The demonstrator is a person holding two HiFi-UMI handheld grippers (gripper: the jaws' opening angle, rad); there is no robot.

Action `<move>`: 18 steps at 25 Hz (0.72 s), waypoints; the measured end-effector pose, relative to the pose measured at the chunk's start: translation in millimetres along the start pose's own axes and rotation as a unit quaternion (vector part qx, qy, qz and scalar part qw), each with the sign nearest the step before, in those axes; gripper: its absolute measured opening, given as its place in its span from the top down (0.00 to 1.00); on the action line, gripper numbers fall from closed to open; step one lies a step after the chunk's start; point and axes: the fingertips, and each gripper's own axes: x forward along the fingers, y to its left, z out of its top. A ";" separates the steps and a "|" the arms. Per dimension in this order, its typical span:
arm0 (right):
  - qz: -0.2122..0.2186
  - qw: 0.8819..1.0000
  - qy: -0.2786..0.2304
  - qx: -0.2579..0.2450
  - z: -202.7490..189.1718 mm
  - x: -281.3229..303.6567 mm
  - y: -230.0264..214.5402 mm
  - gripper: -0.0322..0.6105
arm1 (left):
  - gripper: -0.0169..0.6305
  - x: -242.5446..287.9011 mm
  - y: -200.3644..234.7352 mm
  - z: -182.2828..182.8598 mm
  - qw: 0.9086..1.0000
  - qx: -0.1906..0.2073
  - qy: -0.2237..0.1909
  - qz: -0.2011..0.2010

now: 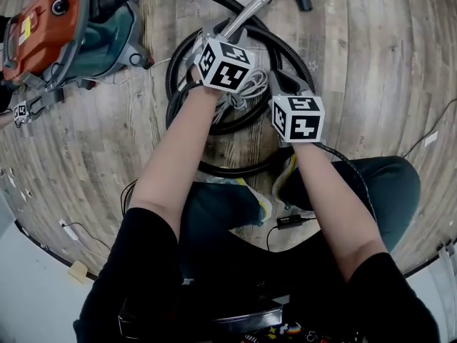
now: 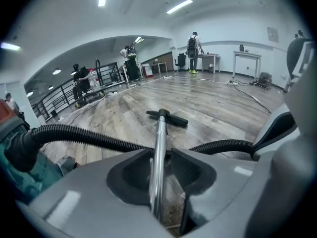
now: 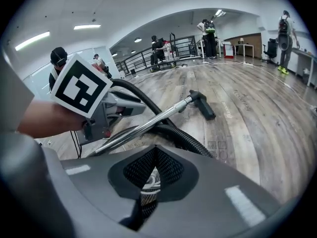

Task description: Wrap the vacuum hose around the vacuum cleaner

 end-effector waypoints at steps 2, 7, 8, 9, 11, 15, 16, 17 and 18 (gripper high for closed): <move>0.001 1.000 0.002 0.006 6.7 -9.2 1.8 0.91 | 0.79 -11.5 -4.4 4.0 1.000 -0.003 0.007 -0.008; 0.012 1.000 0.015 0.011 50.0 -66.4 20.0 0.91 | 0.96 -80.9 -11.7 45.0 0.999 -0.030 0.021 -0.013; 0.015 1.000 0.019 0.011 58.9 -81.8 25.6 0.91 | 0.96 -99.2 -13.6 55.7 0.999 -0.040 0.023 -0.014; 0.019 1.000 0.023 0.011 67.8 -97.5 31.4 0.91 | 0.96 -117.5 -15.9 66.3 0.998 -0.053 0.026 -0.015; 0.024 0.999 0.027 0.011 87.4 -129.1 42.6 0.91 | 0.96 -153.4 -21.3 88.4 0.996 -0.080 0.030 -0.019; 0.027 0.999 0.027 0.011 138.2 -194.7 64.9 0.91 | 0.96 -227.7 -29.6 140.4 0.993 -0.106 0.036 -0.027; 0.028 0.999 0.026 0.010 152.8 -213.0 70.4 0.91 | 0.96 -247.1 -29.9 155.4 0.993 -0.109 0.036 -0.029; 0.029 0.999 0.024 0.009 168.4 -232.2 75.8 0.91 | 0.96 -266.7 -29.2 171.4 0.993 -0.110 0.036 -0.031; 0.029 0.999 0.021 0.007 185.1 -252.1 81.3 0.91 | 0.96 -286.8 -27.2 188.3 0.993 -0.109 0.035 -0.031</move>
